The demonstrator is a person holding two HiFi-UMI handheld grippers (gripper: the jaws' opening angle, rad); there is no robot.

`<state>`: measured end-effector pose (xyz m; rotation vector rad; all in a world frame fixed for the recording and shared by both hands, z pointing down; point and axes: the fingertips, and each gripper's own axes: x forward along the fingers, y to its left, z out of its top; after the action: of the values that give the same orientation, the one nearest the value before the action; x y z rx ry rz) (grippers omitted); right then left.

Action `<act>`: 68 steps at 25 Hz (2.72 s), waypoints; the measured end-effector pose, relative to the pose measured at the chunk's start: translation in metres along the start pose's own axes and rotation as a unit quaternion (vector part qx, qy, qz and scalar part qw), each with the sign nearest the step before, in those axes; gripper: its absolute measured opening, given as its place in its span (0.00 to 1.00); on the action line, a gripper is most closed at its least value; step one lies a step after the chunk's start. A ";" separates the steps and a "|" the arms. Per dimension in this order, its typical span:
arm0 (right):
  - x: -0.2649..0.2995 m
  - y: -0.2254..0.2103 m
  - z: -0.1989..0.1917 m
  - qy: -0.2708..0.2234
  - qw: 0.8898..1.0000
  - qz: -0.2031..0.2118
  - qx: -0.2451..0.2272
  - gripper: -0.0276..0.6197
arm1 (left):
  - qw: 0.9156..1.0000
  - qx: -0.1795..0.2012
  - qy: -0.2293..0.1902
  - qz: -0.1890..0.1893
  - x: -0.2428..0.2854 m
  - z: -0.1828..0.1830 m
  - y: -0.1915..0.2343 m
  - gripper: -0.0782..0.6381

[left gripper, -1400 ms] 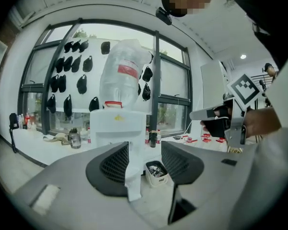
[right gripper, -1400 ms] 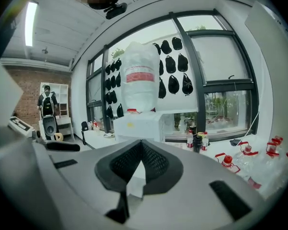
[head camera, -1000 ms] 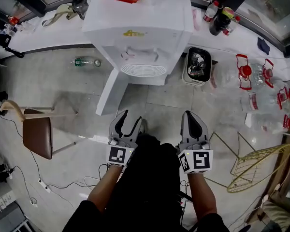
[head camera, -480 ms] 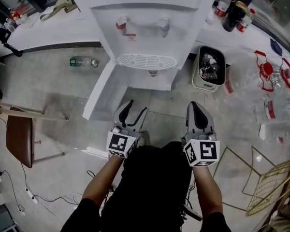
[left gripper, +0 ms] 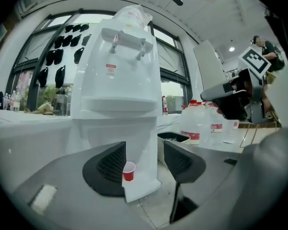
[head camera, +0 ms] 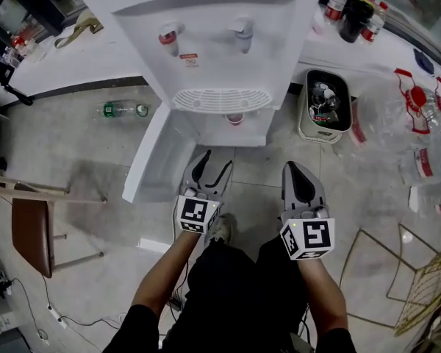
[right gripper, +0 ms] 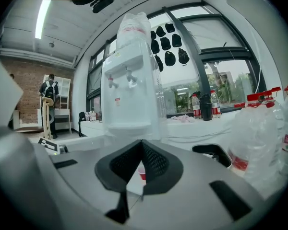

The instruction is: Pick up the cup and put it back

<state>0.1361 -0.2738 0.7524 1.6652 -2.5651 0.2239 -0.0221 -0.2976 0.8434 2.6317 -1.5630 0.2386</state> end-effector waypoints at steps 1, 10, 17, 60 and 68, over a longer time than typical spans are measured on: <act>0.006 -0.001 -0.005 0.002 1.000 -0.003 0.002 0.04 | 1.000 0.001 0.002 -0.003 0.009 -0.005 0.003 0.44; 0.053 -0.008 -0.048 0.020 1.000 -0.019 0.004 0.04 | 0.998 -0.032 0.046 0.005 0.094 -0.075 0.034 0.53; 0.062 -0.028 -0.061 0.022 0.999 -0.044 0.011 0.03 | 0.995 -0.028 0.096 0.016 0.149 -0.124 0.047 0.55; 0.085 -0.039 -0.087 0.041 0.997 -0.060 0.008 0.03 | 0.982 -0.037 0.183 0.043 0.229 -0.181 0.084 0.54; 0.082 -0.036 -0.084 0.040 0.998 -0.056 0.007 0.04 | 0.984 -0.034 0.168 0.036 0.223 -0.169 0.077 0.54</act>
<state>0.1338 -0.3485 0.8495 1.7607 -2.4095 0.2939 -0.0014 -0.5040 1.0460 2.3333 -1.5193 0.5893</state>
